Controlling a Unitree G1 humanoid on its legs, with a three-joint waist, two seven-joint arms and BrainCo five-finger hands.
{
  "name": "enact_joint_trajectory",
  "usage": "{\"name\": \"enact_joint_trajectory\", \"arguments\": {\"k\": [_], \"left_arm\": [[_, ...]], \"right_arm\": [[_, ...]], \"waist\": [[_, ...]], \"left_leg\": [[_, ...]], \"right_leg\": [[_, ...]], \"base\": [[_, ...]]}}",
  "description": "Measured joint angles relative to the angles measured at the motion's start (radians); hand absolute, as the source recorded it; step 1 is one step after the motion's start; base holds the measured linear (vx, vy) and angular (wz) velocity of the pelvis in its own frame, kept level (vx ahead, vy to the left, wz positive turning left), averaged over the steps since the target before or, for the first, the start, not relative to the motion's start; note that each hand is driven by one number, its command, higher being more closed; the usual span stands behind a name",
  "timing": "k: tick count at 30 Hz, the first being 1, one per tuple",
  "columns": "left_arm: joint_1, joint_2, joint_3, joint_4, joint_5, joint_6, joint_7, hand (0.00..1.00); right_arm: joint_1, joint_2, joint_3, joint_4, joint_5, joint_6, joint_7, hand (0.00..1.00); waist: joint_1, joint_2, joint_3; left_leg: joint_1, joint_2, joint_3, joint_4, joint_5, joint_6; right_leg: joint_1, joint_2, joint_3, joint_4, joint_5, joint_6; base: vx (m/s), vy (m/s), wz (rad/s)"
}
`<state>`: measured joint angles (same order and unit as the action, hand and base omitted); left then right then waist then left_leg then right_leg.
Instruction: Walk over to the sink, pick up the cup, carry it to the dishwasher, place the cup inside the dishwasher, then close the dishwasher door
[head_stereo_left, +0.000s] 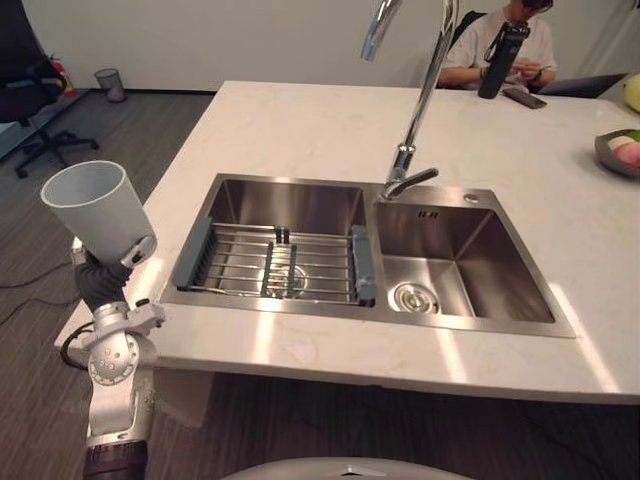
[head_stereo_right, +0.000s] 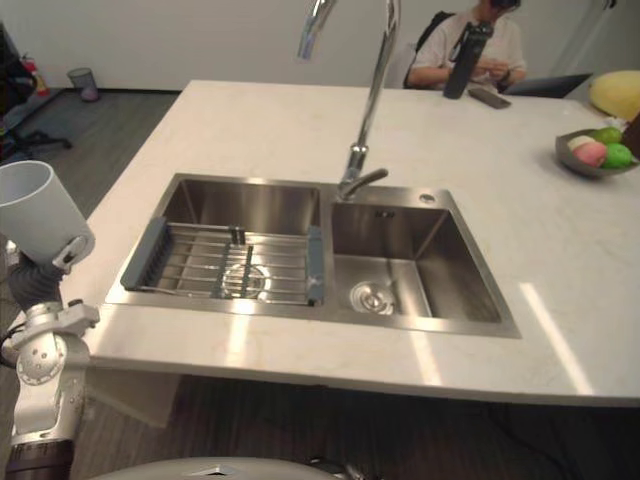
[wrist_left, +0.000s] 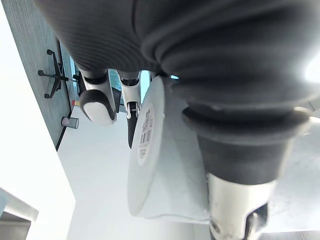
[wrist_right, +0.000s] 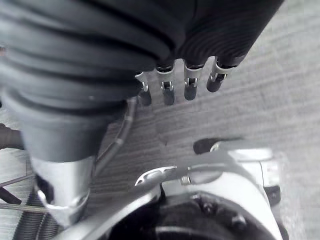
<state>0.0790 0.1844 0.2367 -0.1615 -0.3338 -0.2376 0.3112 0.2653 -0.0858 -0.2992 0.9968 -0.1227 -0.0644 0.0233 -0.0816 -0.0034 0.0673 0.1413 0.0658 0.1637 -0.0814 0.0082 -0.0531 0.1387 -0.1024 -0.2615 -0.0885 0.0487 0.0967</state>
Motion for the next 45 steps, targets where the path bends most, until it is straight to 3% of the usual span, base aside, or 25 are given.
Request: {"name": "enact_joint_trajectory", "arguments": {"k": [2,5,10,15,18,24,27,32,35,37,38,39,40,41,42,43,44,45], "left_arm": [[0.020,-0.021,0.003,-0.057,-0.019,-0.015,0.017,1.00],[0.030,-0.050,0.007,-0.101,-0.019,-0.033,0.018,1.00],[0.033,-0.093,0.005,-0.106,-0.028,-0.047,0.016,1.00],[0.035,-0.088,0.002,-0.101,-0.036,-0.059,0.014,1.00],[0.036,-0.090,-0.002,-0.105,-0.037,-0.072,0.017,1.00],[0.030,-0.110,-0.120,-0.103,-0.034,-0.080,0.002,1.00],[0.030,-0.109,-0.138,-0.102,-0.033,-0.091,-0.012,1.00],[0.034,-0.109,-0.180,-0.104,0.024,-0.092,-0.016,1.00],[0.058,-0.111,-0.202,-0.123,0.043,-0.085,-0.013,1.00],[0.089,-0.114,-0.192,-0.186,0.043,-0.082,-0.003,1.00],[0.104,-0.117,-0.191,-0.210,0.043,-0.082,0.005,1.00],[0.130,-0.122,-0.175,-0.228,0.043,-0.083,0.011,1.00],[0.135,-0.123,-0.166,-0.229,0.043,-0.083,0.011,1.00],[0.136,-0.125,-0.157,-0.231,0.043,-0.082,0.010,1.00],[0.145,-0.128,-0.155,-0.248,0.040,-0.083,0.005,1.00],[0.144,-0.125,-0.151,-0.254,0.039,-0.085,-0.001,1.00],[0.144,-0.127,-0.142,-0.259,0.031,-0.095,-0.028,1.00],[0.146,-0.129,-0.140,-0.261,0.028,-0.101,-0.045,1.00]], "right_arm": [[-0.003,0.000,0.001,0.001,-0.034,0.005,-0.072,0.00],[-0.005,0.000,0.002,0.000,-0.034,0.016,-0.098,0.00],[-0.005,0.000,0.006,0.000,-0.041,0.019,-0.099,0.00],[-0.033,0.000,0.064,-0.007,-0.039,0.019,-0.093,0.00],[-0.032,0.000,0.062,-0.007,-0.037,0.008,-0.088,0.00],[0.046,-0.002,0.039,-0.006,0.077,-0.024,-0.017,0.00],[0.067,0.000,0.007,0.002,0.137,-0.057,0.033,0.00],[0.054,0.004,-0.027,0.032,0.211,-0.111,0.093,0.00],[-0.001,-0.010,-0.037,0.085,0.198,-0.115,0.099,0.00],[-0.032,-0.026,-0.035,0.090,0.196,-0.116,0.102,0.00],[-0.051,-0.036,-0.034,0.093,0.196,-0.117,0.102,0.00],[-0.083,-0.051,-0.035,0.116,0.195,-0.129,0.102,0.00],[-0.101,-0.055,-0.040,0.126,0.194,-0.130,0.101,0.00],[-0.120,-0.057,-0.068,0.161,0.193,-0.129,0.101,0.00],[-0.145,-0.068,-0.106,0.181,0.195,-0.125,0.097,0.00],[-0.148,-0.074,-0.109,0.180,0.196,-0.126,0.097,0.00],[-0.152,-0.089,-0.107,0.168,0.207,-0.124,0.098,0.00],[-0.151,-0.094,-0.108,0.158,0.217,-0.125,0.099,0.00]], "waist": [[0.018,-0.001,-0.002],[0.027,-0.003,-0.011],[0.027,-0.003,-0.017],[0.027,-0.015,-0.024],[0.031,-0.014,-0.025],[-0.026,-0.015,-0.032],[-0.029,-0.006,-0.032],[-0.002,0.004,-0.032],[0.035,0.013,-0.008],[0.081,0.020,0.055],[0.104,0.032,0.077],[0.128,0.056,0.097],[0.130,0.058,0.100],[0.132,0.049,0.107],[0.155,0.052,0.111],[0.161,0.049,0.111],[0.161,0.048,0.109],[0.157,0.050,0.108]], "left_leg": [[-0.004,-0.002,-0.001,-0.002,-0.002,-0.004],[-0.021,-0.001,-0.003,-0.002,-0.003,-0.008],[-0.020,-0.001,-0.003,-0.002,-0.001,-0.005],[-0.009,-0.002,-0.018,-0.004,0.010,0.001],[-0.004,0.010,0.030,0.002,-0.004,-0.014],[-0.014,0.017,0.019,0.003,-0.001,-0.010],[-0.015,0.013,-0.006,0.003,-0.001,-0.010],[-0.031,-0.007,-0.093,0.003,0.015,-0.001],[-0.098,-0.024,-0.207,0.062,0.023,0.001],[-0.158,-0.040,-0.300,0.133,0.027,-0.006],[-0.167,-0.043,-0.327,0.133,0.039,-0.016],[-0.197,-0.051,-0.353,0.127,0.085,-0.049],[-0.217,-0.064,-0.352,0.110,0.131,-0.086],[-0.241,-0.071,-0.259,0.075,0.174,-0.103],[-0.292,-0.066,-0.047,0.299,0.032,0.099],[-0.303,-0.057,0.047,0.412,-0.030,0.155],[-0.281,-0.017,0.185,0.578,-0.114,0.181],[-0.242,0.028,0.253,0.662,-0.159,0.167]], "right_leg": [[-0.002,-0.001,-0.001,0.000,0.000,0.000],[-0.005,-0.001,-0.003,0.000,0.000,-0.001],[-0.005,-0.001,-0.003,0.002,0.000,-0.001],[0.003,-0.001,-0.022,0.000,-0.001,-0.001],[-0.024,0.011,0.041,0.000,0.004,-0.007],[-0.034,0.021,0.032,0.000,0.002,-0.013],[-0.022,0.020,0.004,0.000,-0.007,-0.013],[0.029,0.006,-0.070,0.009,-0.027,-0.008],[0.021,-0.017,-0.179,0.100,-0.084,-0.007],[0.016,-0.032,-0.250,0.172,-0.126,-0.016],[0.013,-0.032,-0.282,0.192,-0.145,-0.019],[0.002,-0.026,-0.308,0.223,-0.167,-0.037],[-0.008,-0.025,-0.310,0.232,-0.178,-0.043],[-0.021,-0.056,-0.380,0.229,-0.177,-0.058],[-0.027,-0.094,-0.452,0.252,-0.176,-0.058],[-0.026,-0.116,-0.486,0.259,-0.175,-0.056],[-0.014,-0.152,-0.544,0.267,-0.166,-0.054],[0.001,-0.171,-0.591,0.268,-0.159,-0.049]], "base": [[-0.03,0.005,0.07],[-0.01,-0.003,0.02],[0.00,0.000,0.00],[0.00,0.000,0.00],[0.00,0.004,-0.43],[0.02,-0.017,-0.06],[0.02,-0.013,0.25],[0.00,-0.009,0.58],[-0.06,-0.022,1.21],[-0.11,-0.034,1.29],[-0.16,-0.064,1.34],[-0.19,-0.074,1.33],[-0.26,-0.053,1.93],[-0.26,0.032,2.05],[-0.24,0.055,1.97],[-0.18,0.047,1.66],[-0.18,0.000,1.48],[-0.19,0.006,1.67]]}}
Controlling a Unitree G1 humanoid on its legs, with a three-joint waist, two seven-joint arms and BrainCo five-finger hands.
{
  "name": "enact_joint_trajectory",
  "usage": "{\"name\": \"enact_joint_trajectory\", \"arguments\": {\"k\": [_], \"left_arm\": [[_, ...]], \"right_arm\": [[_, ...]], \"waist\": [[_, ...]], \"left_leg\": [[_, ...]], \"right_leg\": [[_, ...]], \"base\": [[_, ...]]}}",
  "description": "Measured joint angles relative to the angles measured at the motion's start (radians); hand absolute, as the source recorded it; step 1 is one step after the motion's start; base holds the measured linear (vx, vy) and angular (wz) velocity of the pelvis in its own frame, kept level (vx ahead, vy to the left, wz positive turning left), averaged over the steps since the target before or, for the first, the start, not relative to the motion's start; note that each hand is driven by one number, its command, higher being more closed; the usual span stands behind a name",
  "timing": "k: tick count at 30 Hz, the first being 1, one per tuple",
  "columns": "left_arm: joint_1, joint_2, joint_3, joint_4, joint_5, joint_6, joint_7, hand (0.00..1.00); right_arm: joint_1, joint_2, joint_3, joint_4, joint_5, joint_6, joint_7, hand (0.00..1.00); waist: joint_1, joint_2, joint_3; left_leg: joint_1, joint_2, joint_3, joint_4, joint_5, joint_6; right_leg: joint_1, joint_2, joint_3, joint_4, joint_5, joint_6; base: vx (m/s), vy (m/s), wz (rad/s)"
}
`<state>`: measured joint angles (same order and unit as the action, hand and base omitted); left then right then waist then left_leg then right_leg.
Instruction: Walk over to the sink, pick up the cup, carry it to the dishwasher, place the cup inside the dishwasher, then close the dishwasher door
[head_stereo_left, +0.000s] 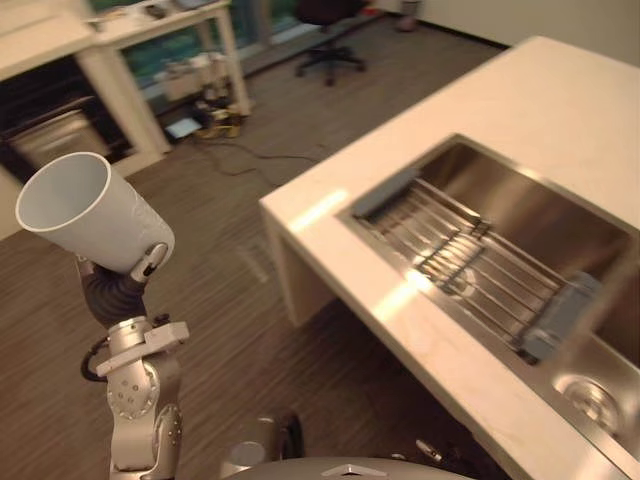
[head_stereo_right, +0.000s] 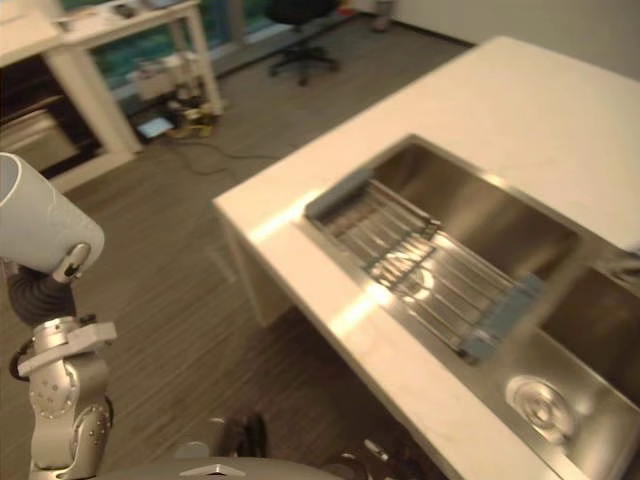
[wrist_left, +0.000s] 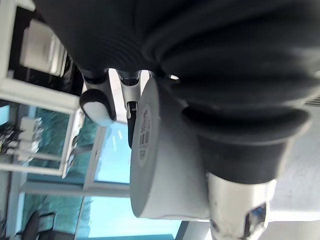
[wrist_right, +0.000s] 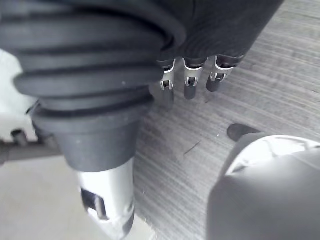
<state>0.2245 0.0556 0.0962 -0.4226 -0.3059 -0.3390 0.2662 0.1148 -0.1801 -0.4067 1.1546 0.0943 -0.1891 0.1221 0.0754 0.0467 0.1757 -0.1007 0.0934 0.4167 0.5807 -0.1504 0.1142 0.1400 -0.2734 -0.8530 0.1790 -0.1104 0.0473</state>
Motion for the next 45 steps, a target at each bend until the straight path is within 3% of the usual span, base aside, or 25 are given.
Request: {"name": "enact_joint_trajectory", "arguments": {"k": [2,3,5,6,7,8,9,10,12,14,15,16,17,18,19,20,22,24,26,28,29,32,34,35,45], "left_arm": [[0.004,-0.011,-0.023,-0.002,-0.008,-0.007,-0.039,1.00],[0.002,-0.036,-0.045,0.002,-0.008,-0.012,-0.063,1.00],[-0.019,-0.068,-0.098,0.028,-0.026,-0.014,-0.091,1.00],[-0.039,-0.083,-0.122,0.052,-0.048,-0.028,-0.117,1.00],[-0.075,-0.086,-0.111,0.066,-0.072,-0.045,-0.123,1.00],[-0.099,-0.079,-0.107,0.072,-0.086,-0.052,-0.128,1.00],[-0.157,-0.050,-0.112,0.092,-0.087,-0.056,-0.138,1.00],[-0.178,-0.035,-0.147,0.129,-0.085,-0.058,-0.147,1.00],[-0.147,-0.036,-0.220,0.141,-0.083,-0.045,-0.147,1.00],[-0.148,-0.037,-0.276,0.141,-0.081,-0.032,-0.143,1.00],[-0.153,-0.035,-0.315,0.151,-0.080,-0.034,-0.138,1.00],[-0.162,-0.034,-0.339,0.168,-0.080,-0.035,-0.138,1.00],[-0.186,-0.025,-0.367,0.222,-0.081,-0.037,-0.135,1.00],[-0.206,-0.024,-0.387,0.286,-0.081,-0.037,-0.135,1.00],[-0.208,-0.024,-0.395,0.310,-0.081,-0.037,-0.133,1.00],[-0.207,-0.010,-0.407,0.352,-0.081,-0.037,-0.127,1.00],[-0.200,0.005,-0.415,0.387,-0.080,-0.036,-0.124,1.00],[-0.193,0.013,-0.422,0.389,-0.062,-0.037,-0.128,1.00],[-0.177,0.040,-0.435,0.384,-0.046,-0.038,-0.130,1.00],[-0.150,0.050,-0.443,0.363,-0.042,-0.037,-0.129,1.00],[-0.148,0.049,-0.453,0.358,-0.042,-0.035,-0.128,1.00],[-0.137,0.039,-0.500,0.353,-0.028,-0.019,-0.128,1.00],[-0.130,0.043,-0.497,0.352,-0.018,-0.017,-0.128,1.00],[-0.115,0.133,-0.491,0.367,-0.016,-0.022,-0.121,1.00],[-0.115,0.117,-0.417,0.366,-0.044,-0.023,-0.130,1.00]], "right_arm": [[0.001,-0.009,-0.004,-0.001,0.015,-0.003,0.002,0.00],[0.004,-0.019,-0.008,-0.008,0.014,-0.002,0.003,0.00],[0.029,-0.019,-0.019,-0.013,0.014,0.007,0.003,0.00],[0.045,-0.002,-0.034,-0.011,0.016,0.018,0.004,0.00],[0.036,0.022,-0.045,-0.007,0.017,0.021,0.002,0.00],[0.033,0.035,-0.045,-0.012,0.017,0.024,0.002,0.00],[0.036,0.061,-0.032,-0.040,0.017,0.042,0.002,0.00],[0.052,0.064,-0.020,-0.049,0.020,0.052,0.000,0.00],[0.056,0.032,0.004,-0.052,0.021,0.075,0.000,0.00],[0.072,0.015,-0.007,-0.078,0.023,0.087,0.000,0.00],[0.083,0.015,-0.023,-0.078,0.035,0.083,0.001,0.00],[0.086,0.023,-0.042,-0.077,0.039,0.075,0.001,0.00],[0.089,0.059,-0.048,-0.076,0.039,0.063,0.001,0.00],[0.102,0.092,-0.049,-0.078,0.045,0.047,0.000,0.00],[0.109,0.094,-0.040,-0.078,0.054,0.036,0.002,0.00],[0.118,0.099,-0.026,-0.080,0.057,0.030,0.002,0.00],[0.120,0.111,-0.009,-0.079,0.057,0.010,0.002,0.00],[0.122,0.132,0.015,-0.079,0.057,-0.001,0.004,0.00],[0.128,0.143,0.048,-0.077,0.056,-0.003,0.005,0.00],[0.116,0.140,0.074,-0.083,0.056,-0.006,0.007,0.00],[0.104,0.132,0.090,-0.088,0.056,-0.006,0.007,0.00],[0.088,0.089,0.134,-0.097,0.057,0.007,0.005,0.00],[0.074,0.066,0.179,-0.097,0.057,0.021,0.005,0.00],[0.039,0.065,0.286,-0.077,0.057,0.045,0.006,0.00],[0.043,0.067,0.274,-0.077,0.070,0.045,0.024,0.00]], "waist": [[-0.021,0.016,-0.016],[-0.036,0.043,-0.034],[-0.059,0.052,-0.043],[-0.077,0.057,-0.040],[-0.078,0.073,-0.037],[-0.078,0.069,-0.038],[-0.079,0.027,-0.013],[-0.105,0.024,-0.008],[-0.098,0.038,-0.020],[-0.089,0.056,-0.032],[-0.094,0.061,-0.035],[-0.102,0.060,-0.035],[-0.114,0.058,-0.035],[-0.121,0.036,-0.030],[-0.122,0.021,-0.029],[-0.117,-0.006,-0.032],[-0.113,-0.017,-0.034],[-0.112,-0.054,-0.050],[-0.104,-0.099,-0.080],[-0.089,-0.110,-0.102],[-0.088,-0.111,-0.106],[-0.104,-0.056,-0.109],[-0.114,-0.040,-0.116],[-0.141,-0.094,-0.118],[-0.155,-0.088,-0.122]], "left_leg": [[0.069,0.108,0.057,0.037,-0.015,-0.034],[0.097,0.175,0.091,-0.053,0.031,-0.049],[0.101,0.124,0.220,-0.139,0.014,0.034],[0.116,0.087,0.249,-0.208,0.022,0.085],[0.124,0.088,0.242,-0.297,0.023,0.083],[0.125,0.084,0.246,-0.332,0.029,0.070],[0.149,0.047,0.225,-0.379,0.045,0.026],[0.167,0.029,0.185,-0.399,0.014,-0.051],[0.180,0.015,0.182,-0.446,0.005,-0.081],[0.175,-0.036,0.110,-0.489,0.015,-0.063],[0.178,-0.068,0.033,-0.513,0.041,-0.023],[0.172,-0.074,-0.009,-0.517,0.051,-0.007],[0.160,-0.073,-0.098,-0.514,0.066,0.014],[0.153,-0.075,-0.174,-0.514,0.081,0.021],[0.154,-0.078,-0.204,-0.514,0.082,0.020],[0.159,-0.084,-0.247,-0.510,0.084,0.017],[0.166,-0.082,-0.298,-0.511,0.085,-0.002],[0.175,-0.084,-0.334,-0.521,0.090,-0.040],[0.209,-0.098,-0.339,-0.575,0.095,-0.084],[0.235,-0.100,-0.337,-0.636,0.118,-0.110],[0.253,-0.098,-0.340,-0.669,0.136,-0.116],[0.244,-0.080,-0.316,-0.669,0.151,-0.120],[0.251,-0.073,-0.294,-0.669,0.151,-0.120],[0.235,-0.121,-0.221,-0.669,0.164,-0.097],[0.241,-0.120,-0.216,-0.669,0.162,-0.098]], "right_leg": [[0.022,-0.019,-0.099,0.004,0.014,0.015],[0.023,-0.028,-0.178,0.043,0.017,0.017],[0.036,-0.121,-0.270,0.166,0.035,-0.019],[0.025,-0.189,-0.321,0.323,0.004,-0.028],[-0.019,-0.112,-0.336,0.271,-0.079,0.052],[-0.040,-0.065,-0.346,0.194,-0.081,0.046],[-0.049,-0.001,-0.372,0.021,-0.008,-0.021],[-0.004,0.007,-0.406,-0.017,0.099,-0.087],[0.023,-0.031,-0.429,0.046,0.105,-0.091],[0.002,-0.089,-0.277,0.136,0.116,-0.112],[-0.044,-0.123,-0.072,0.223,0.129,-0.143],[-0.070,-0.119,0.043,0.245,0.108,-0.120],[-0.093,-0.033,0.295,0.215,0.001,-0.028],[-0.100,0.059,0.490,0.179,-0.072,-0.004],[-0.105,0.094,0.561,0.165,-0.090,-0.003],[-0.110,0.135,0.649,0.135,-0.096,0.002],[-0.140,0.172,0.737,0.105,-0.095,0.007],[-0.143,0.192,0.836,0.041,-0.007,0.013],[-0.137,0.171,0.831,0.028,0.062,0.034],[-0.105,0.169,0.819,-0.037,0.026,0.044],[-0.096,0.171,0.805,-0.067,0.019,0.031],[-0.082,0.185,0.781,-0.093,0.027,0.024],[-0.057,0.195,0.781,-0.126,0.046,0.023],[-0.019,0.150,0.778,-0.244,0.129,0.055],[-0.010,0.157,0.786,-0.256,0.136,0.050]], "base": [[-0.13,0.097,1.74],[-0.10,0.315,2.28],[-0.05,0.305,2.41],[-0.12,0.250,2.27],[-0.15,0.262,1.95],[-0.18,0.081,1.47],[-0.13,-0.065,1.68],[-0.11,-0.051,1.61],[-0.11,0.132,1.18],[-0.06,0.244,1.18],[0.02,0.195,1.29],[0.06,0.142,1.89],[0.06,0.012,2.13],[0.05,-0.044,2.08],[0.05,-0.069,1.73],[0.07,-0.053,1.24],[0.06,-0.039,0.94],[0.02,-0.082,0.82],[0.03,-0.149,0.48],[0.05,-0.182,0.05],[-0.03,-0.168,0.18],[-0.01,-0.106,0.17],[0.04,-0.039,-0.05],[0.00,0.000,0.00],[0.00,0.000,-0.02]]}}
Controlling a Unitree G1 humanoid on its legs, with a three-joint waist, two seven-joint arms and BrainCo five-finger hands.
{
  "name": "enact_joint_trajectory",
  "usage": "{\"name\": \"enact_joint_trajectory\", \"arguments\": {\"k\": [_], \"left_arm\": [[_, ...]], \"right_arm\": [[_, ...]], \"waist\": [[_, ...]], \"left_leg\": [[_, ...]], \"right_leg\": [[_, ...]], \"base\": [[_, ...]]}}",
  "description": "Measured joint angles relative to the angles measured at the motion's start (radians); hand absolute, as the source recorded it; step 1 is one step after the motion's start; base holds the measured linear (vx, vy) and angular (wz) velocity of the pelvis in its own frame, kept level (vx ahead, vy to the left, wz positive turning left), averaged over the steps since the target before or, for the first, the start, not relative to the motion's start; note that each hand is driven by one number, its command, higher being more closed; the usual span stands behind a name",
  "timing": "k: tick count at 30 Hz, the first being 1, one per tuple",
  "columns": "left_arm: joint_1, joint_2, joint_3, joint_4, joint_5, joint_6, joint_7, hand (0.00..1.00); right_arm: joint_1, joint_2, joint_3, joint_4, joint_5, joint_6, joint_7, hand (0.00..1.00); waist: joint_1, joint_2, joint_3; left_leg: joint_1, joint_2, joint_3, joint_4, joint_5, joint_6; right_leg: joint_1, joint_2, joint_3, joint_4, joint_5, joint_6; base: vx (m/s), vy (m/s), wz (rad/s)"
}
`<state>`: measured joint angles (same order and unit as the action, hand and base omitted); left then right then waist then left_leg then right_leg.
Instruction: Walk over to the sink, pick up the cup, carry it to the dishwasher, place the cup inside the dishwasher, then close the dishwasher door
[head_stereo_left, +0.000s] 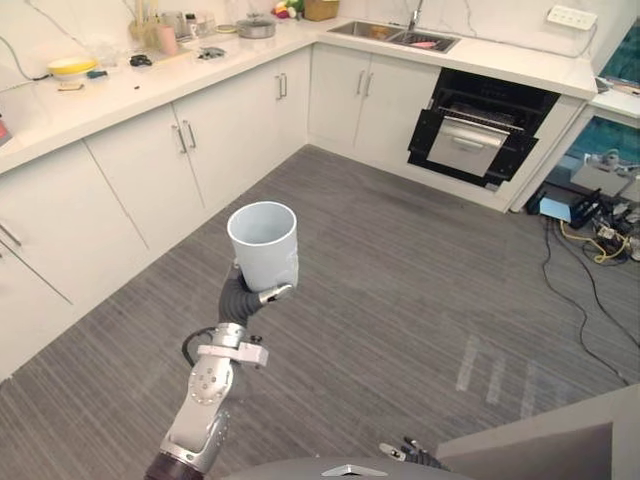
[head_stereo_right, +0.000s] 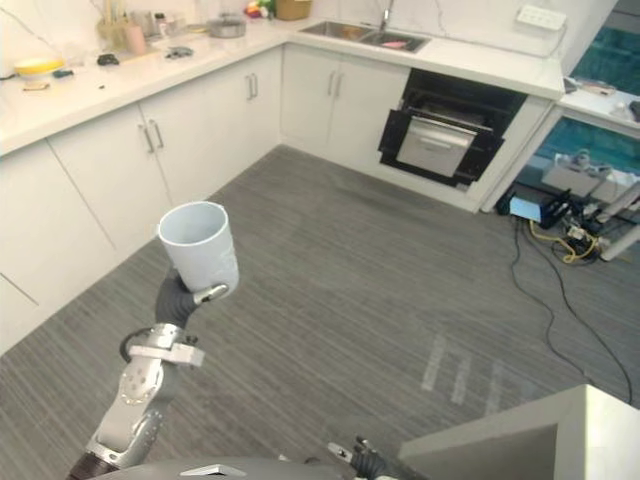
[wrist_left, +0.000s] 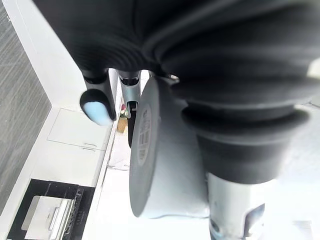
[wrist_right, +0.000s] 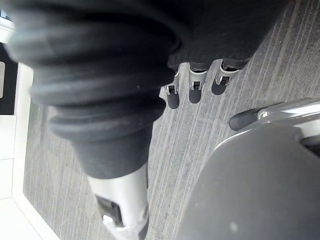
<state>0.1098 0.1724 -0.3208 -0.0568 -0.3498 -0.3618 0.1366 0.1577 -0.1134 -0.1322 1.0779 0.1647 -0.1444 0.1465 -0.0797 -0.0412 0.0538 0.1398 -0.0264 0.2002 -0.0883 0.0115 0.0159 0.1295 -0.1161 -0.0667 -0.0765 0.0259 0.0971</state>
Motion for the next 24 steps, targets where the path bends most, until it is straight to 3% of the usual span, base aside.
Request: {"name": "enact_joint_trajectory", "arguments": {"k": [5,10,13,14,15,16,17,18,19,20,21,22,23,24], "left_arm": [[0.003,-0.035,0.090,-0.016,-0.066,-0.004,-0.033,1.00],[0.019,-0.036,0.095,-0.036,-0.101,-0.007,-0.064,1.00],[0.067,-0.055,0.099,-0.068,-0.101,-0.008,-0.080,1.00],[0.091,-0.071,0.111,-0.095,-0.101,-0.010,-0.085,1.00],[0.119,-0.091,0.124,-0.136,-0.103,-0.013,-0.087,1.00],[0.130,-0.098,0.126,-0.154,-0.105,-0.016,-0.088,1.00],[0.138,-0.103,0.131,-0.167,-0.109,-0.017,-0.091,1.00],[0.153,-0.116,0.135,-0.178,-0.112,-0.023,-0.105,1.00],[0.159,-0.120,0.140,-0.179,-0.116,-0.024,-0.112,1.00],[0.159,-0.128,0.148,-0.178,-0.120,-0.028,-0.124,1.00],[0.154,-0.128,0.164,-0.178,-0.121,-0.032,-0.142,1.00],[0.152,-0.128,0.173,-0.178,-0.122,-0.033,-0.149,1.00],[0.151,-0.139,0.196,-0.178,-0.126,-0.033,-0.162,1.00],[0.152,-0.146,0.209,-0.175,-0.127,-0.033,-0.165,1.00]], "right_arm": [[0.033,0.010,-0.039,-0.002,0.047,-0.001,0.031,0.00],[0.067,0.025,-0.071,-0.002,0.086,0.002,0.056,0.00],[0.074,0.025,-0.079,-0.003,0.093,0.007,0.055,0.00],[0.070,0.030,-0.080,-0.006,0.106,0.018,0.055,0.00],[0.068,0.028,-0.079,-0.020,0.108,0.023,0.054,0.00],[0.072,0.026,-0.077,-0.030,0.109,0.024,0.053,0.00],[0.080,0.026,-0.076,-0.043,0.110,0.026,0.051,0.00],[0.083,0.022,-0.075,-0.047,0.115,0.031,0.049,0.00],[0.083,0.022,-0.076,-0.049,0.115,0.031,0.049,0.00],[0.078,0.019,-0.079,-0.050,0.117,0.028,0.050,0.00],[0.067,0.010,-0.083,-0.050,0.117,0.018,0.050,0.00],[0.061,0.004,-0.085,-0.049,0.117,0.014,0.050,0.00],[0.053,-0.013,-0.087,-0.047,0.116,0.001,0.051,0.00],[0.054,-0.020,-0.088,-0.041,0.116,-0.005,0.051,0.00]], "waist": [[0.001,0.004,-0.019],[0.011,0.000,-0.022],[0.016,0.006,-0.025],[0.022,-0.001,-0.017],[0.035,0.015,0.006],[0.043,0.023,0.014],[0.046,0.029,0.017],[0.049,0.034,0.020],[0.049,0.033,0.020],[0.054,0.032,0.030],[0.050,0.038,0.038],[0.048,0.046,0.047],[0.045,0.076,0.058],[0.046,0.082,0.062]], "left_leg": [[0.023,0.002,0.001,0.000,-0.009,0.002],[0.042,0.003,-0.004,0.000,-0.016,-0.001],[0.034,0.016,0.013,0.026,-0.056,-0.018],[-0.024,0.042,0.018,0.157,-0.122,-0.037],[-0.086,0.096,0.026,0.362,-0.215,-0.056],[-0.124,0.130,0.033,0.468,-0.247,-0.060],[-0.178,0.163,0.035,0.589,-0.250,-0.060],[-0.276,0.218,0.023,0.800,-0.226,-0.102],[-0.297,0.224,0.017,0.848,-0.211,-0.116],[-0.322,0.228,0.008,0.883,-0.244,-0.105],[-0.334,0.217,0.000,0.836,-0.290,-0.106],[-0.334,0.205,-0.010,0.783,-0.295,-0.106],[-0.316,0.177,-0.040,0.604,-0.267,-0.103],[-0.289,0.159,-0.030,0.564,-0.190,-0.069]], "right_leg": [[0.026,0.003,-0.001,-0.003,-0.006,-0.005],[0.045,0.003,-0.004,-0.001,-0.013,-0.012],[0.024,0.011,0.009,0.053,-0.051,-0.019],[0.002,0.017,0.016,0.107,-0.085,-0.023],[-0.013,0.037,0.031,0.157,-0.117,-0.037],[-0.018,0.055,0.035,0.181,-0.131,-0.042],[-0.023,0.073,0.036,0.205,-0.147,-0.046],[-0.024,0.092,0.042,0.250,-0.182,-0.059],[-0.023,0.091,0.048,0.262,-0.189,-0.067],[-0.020,0.084,0.057,0.272,-0.199,-0.068],[-0.008,0.075,0.064,0.270,-0.204,-0.060],[-0.008,0.066,0.068,0.271,-0.209,-0.052],[-0.010,0.057,0.085,0.268,-0.223,-0.027],[-0.004,0.046,0.098,0.261,-0.226,-0.017]], "base": [[0.00,-0.003,-0.01],[0.00,-0.005,-0.01],[-0.01,-0.028,-0.10],[0.03,-0.060,-0.26],[0.02,-0.044,-0.26],[-0.01,-0.029,-0.24],[-0.04,-0.039,-0.13],[0.01,-0.060,-0.08],[0.08,-0.033,-0.12],[0.13,0.054,-0.10],[0.12,0.106,-0.12],[0.10,0.174,-0.16],[0.07,0.186,-0.24],[0.15,0.203,-0.38]]}}
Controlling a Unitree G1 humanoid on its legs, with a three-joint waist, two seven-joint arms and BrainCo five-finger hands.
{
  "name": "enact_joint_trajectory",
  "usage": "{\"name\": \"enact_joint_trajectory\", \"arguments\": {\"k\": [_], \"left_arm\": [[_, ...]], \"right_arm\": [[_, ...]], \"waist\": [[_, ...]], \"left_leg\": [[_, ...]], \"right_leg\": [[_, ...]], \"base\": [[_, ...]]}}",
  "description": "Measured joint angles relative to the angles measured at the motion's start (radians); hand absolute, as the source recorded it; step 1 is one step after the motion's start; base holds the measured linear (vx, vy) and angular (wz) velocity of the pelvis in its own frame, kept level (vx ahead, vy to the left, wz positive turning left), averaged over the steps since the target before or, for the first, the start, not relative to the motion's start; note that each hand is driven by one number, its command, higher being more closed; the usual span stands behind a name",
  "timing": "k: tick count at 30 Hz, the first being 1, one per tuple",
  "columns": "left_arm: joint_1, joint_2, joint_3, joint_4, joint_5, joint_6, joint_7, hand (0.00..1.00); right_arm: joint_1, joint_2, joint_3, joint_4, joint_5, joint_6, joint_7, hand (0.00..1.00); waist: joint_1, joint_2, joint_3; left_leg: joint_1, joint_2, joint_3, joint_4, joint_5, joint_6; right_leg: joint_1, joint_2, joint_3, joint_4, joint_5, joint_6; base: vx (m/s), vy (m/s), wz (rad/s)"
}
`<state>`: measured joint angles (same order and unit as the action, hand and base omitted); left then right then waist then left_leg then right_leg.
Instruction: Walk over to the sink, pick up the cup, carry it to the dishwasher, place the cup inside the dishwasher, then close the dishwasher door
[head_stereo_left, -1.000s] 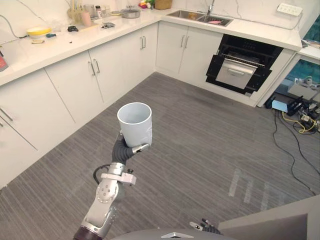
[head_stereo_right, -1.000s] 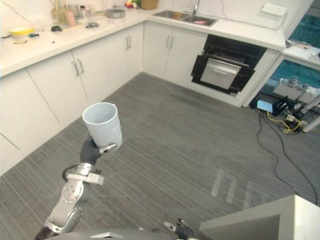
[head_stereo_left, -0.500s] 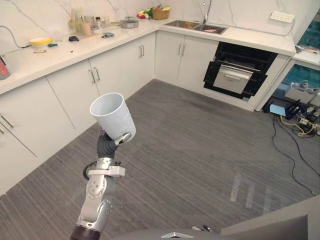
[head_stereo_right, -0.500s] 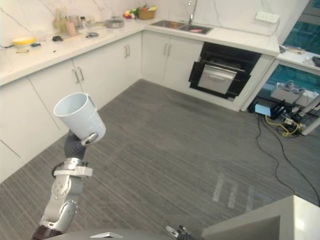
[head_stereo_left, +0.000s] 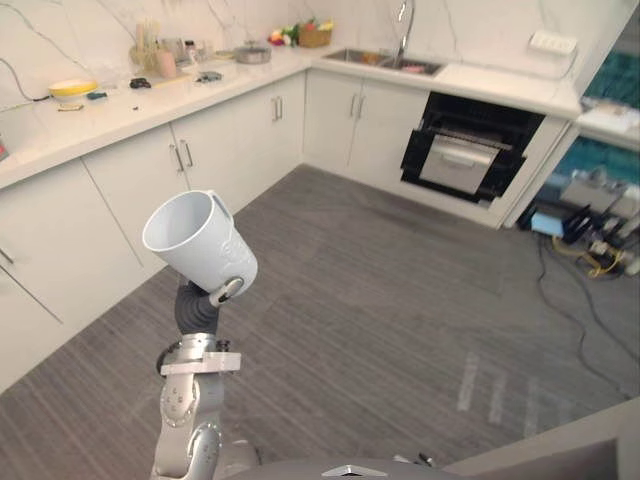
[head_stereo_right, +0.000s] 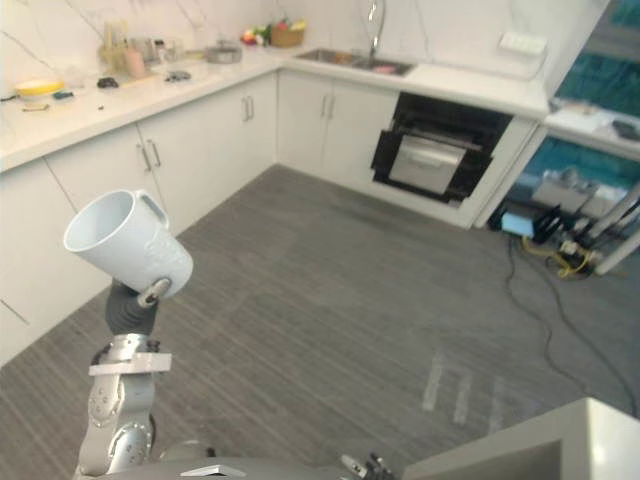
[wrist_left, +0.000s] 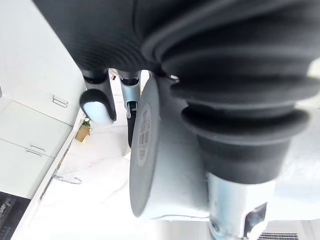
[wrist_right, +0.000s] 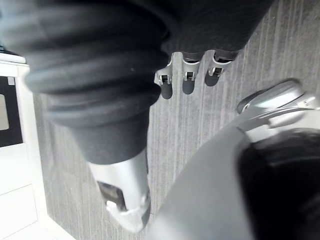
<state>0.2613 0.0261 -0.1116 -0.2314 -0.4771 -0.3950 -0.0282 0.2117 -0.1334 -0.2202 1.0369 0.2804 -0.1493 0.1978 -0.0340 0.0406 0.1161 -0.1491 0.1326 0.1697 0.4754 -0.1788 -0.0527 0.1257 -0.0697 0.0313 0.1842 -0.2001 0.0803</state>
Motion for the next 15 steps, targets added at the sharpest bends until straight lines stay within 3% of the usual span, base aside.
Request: {"name": "enact_joint_trajectory", "arguments": {"k": [1,2,3,4,5,6,7,8,9,10,11,12,13,14,15], "left_arm": [[0.004,-0.010,0.025,0.010,-0.002,0.001,0.002,1.00],[0.012,-0.013,0.044,0.000,-0.002,0.002,0.007,1.00],[0.017,-0.014,0.049,-0.005,-0.001,0.002,0.010,1.00],[0.024,-0.001,0.052,-0.023,-0.001,0.002,0.018,1.00],[0.025,-0.003,0.041,-0.015,0.000,0.005,0.019,1.00],[0.025,-0.006,0.028,-0.014,0.000,0.014,0.017,1.00],[0.024,-0.001,0.021,-0.006,0.000,0.026,0.000,1.00],[0.020,0.013,0.018,-0.002,-0.002,0.036,-0.007,1.00],[0.009,0.013,0.018,-0.001,-0.002,0.044,-0.012,1.00],[-0.021,0.011,0.018,0.002,-0.002,0.050,-0.025,1.00],[-0.042,0.019,0.018,-0.002,-0.002,0.066,-0.034,1.00],[-0.047,0.026,0.018,-0.009,-0.002,0.076,-0.038,1.00],[-0.044,0.051,0.007,-0.029,-0.002,0.089,-0.040,1.00],[-0.042,0.074,-0.031,-0.032,-0.001,0.099,-0.039,1.00],[-0.043,0.078,-0.053,-0.034,0.000,0.102,-0.037,1.00]], "right_arm": [[-0.002,0.003,-0.011,-0.001,0.000,-0.003,0.000,0.00],[0.005,0.006,-0.025,0.000,-0.001,-0.018,0.009,0.00],[0.009,0.004,-0.025,0.002,-0.001,-0.024,0.009,0.00],[-0.009,0.011,-0.020,0.003,-0.002,-0.035,0.007,0.00],[-0.020,0.013,-0.025,0.010,-0.001,-0.043,-0.005,0.00],[-0.020,0.007,-0.026,0.009,-0.001,-0.044,-0.009,0.00],[-0.017,0.008,-0.022,0.026,-0.001,-0.041,-0.020,0.00],[-0.010,0.030,-0.020,0.039,-0.001,-0.043,-0.028,0.00],[-0.006,0.037,-0.025,0.042,-0.001,-0.043,-0.029,0.00],[-0.001,0.038,-0.042,0.040,0.000,-0.045,-0.029,0.00],[0.000,0.044,-0.065,0.042,-0.001,-0.044,-0.029,0.00],[-0.001,0.051,-0.070,0.043,0.000,-0.045,-0.030,0.00],[0.000,0.070,-0.079,0.040,0.008,-0.050,-0.030,0.00],[0.003,0.078,-0.079,0.039,0.010,-0.066,-0.027,0.00],[0.005,0.079,-0.081,0.038,0.010,-0.071,-0.027,0.00]], "waist": [[0.006,0.004,0.002],[0.010,0.010,0.003],[0.020,0.012,0.006],[0.041,0.000,0.018],[0.045,-0.002,0.018],[0.045,0.008,0.014],[0.042,-0.001,0.007],[0.039,-0.036,-0.018],[0.038,-0.042,-0.027],[0.042,-0.037,-0.031],[0.048,-0.044,-0.023],[0.047,-0.055,-0.015],[0.047,-0.086,-0.008],[0.040,-0.089,-0.006],[0.031,-0.082,-0.007]], "left_leg": [[0.059,-0.037,0.026,-0.063,0.000,0.007],[0.063,-0.022,0.042,-0.033,-0.008,-0.052],[0.059,-0.008,0.048,0.009,-0.028,-0.084],[-0.037,-0.013,-0.016,0.191,-0.042,-0.068],[-0.083,-0.053,-0.122,0.148,-0.075,-0.038],[-0.082,-0.057,-0.148,0.065,-0.054,-0.031],[-0.054,-0.078,-0.128,0.046,-0.023,0.017],[-0.025,-0.129,-0.109,0.007,-0.034,0.035],[-0.021,-0.142,-0.104,0.006,-0.041,0.048],[-0.022,-0.145,-0.090,0.008,-0.057,0.068],[0.014,-0.156,-0.085,0.001,-0.071,0.081],[0.039,-0.167,-0.080,-0.014,-0.075,0.084],[0.093,-0.194,-0.063,-0.069,-0.076,0.093],[0.157,-0.211,-0.066,-0.140,-0.064,0.112],[0.189,-0.212,-0.073,-0.169,-0.058,0.122]], "right_leg": [[0.037,-0.012,0.012,-0.006,0.001,0.014],[0.034,0.025,-0.001,0.055,-0.005,0.001],[0.033,0.043,-0.005,0.072,-0.016,-0.022],[0.042,0.038,-0.016,0.064,-0.035,-0.089],[0.057,0.024,-0.006,0.032,-0.060,-0.035],[0.056,0.029,-0.001,0.025,-0.067,-0.032],[0.064,0.002,0.019,0.045,-0.100,-0.020],[0.070,-0.045,0.018,0.073,-0.122,0.009],[0.058,-0.057,0.019,0.107,-0.130,0.009],[-0.012,-0.065,0.020,0.256,-0.139,0.042],[-0.088,-0.083,0.018,0.420,-0.110,0.134],[-0.114,-0.100,0.013,0.500,-0.087,0.173],[-0.183,-0.138,-0.004,0.657,0.003,0.127],[-0.259,-0.163,-0.019,0.793,0.157,0.043],[-0.290,-0.165,-0.019,0.842,0.208,0.033]], "base": [[0.20,0.123,-0.41],[0.22,0.060,-0.46],[0.19,-0.016,-0.56],[0.18,0.021,-0.56],[0.14,0.028,-0.44],[0.12,0.125,-0.28],[0.20,0.168,-0.15],[0.27,0.185,-0.10],[0.29,0.152,-0.02],[0.24,0.114,-0.07],[0.24,0.125,-0.13],[0.24,0.125,-0.23],[0.24,0.107,-0.21],[0.24,0.097,-0.14],[0.32,0.081,0.06]]}}
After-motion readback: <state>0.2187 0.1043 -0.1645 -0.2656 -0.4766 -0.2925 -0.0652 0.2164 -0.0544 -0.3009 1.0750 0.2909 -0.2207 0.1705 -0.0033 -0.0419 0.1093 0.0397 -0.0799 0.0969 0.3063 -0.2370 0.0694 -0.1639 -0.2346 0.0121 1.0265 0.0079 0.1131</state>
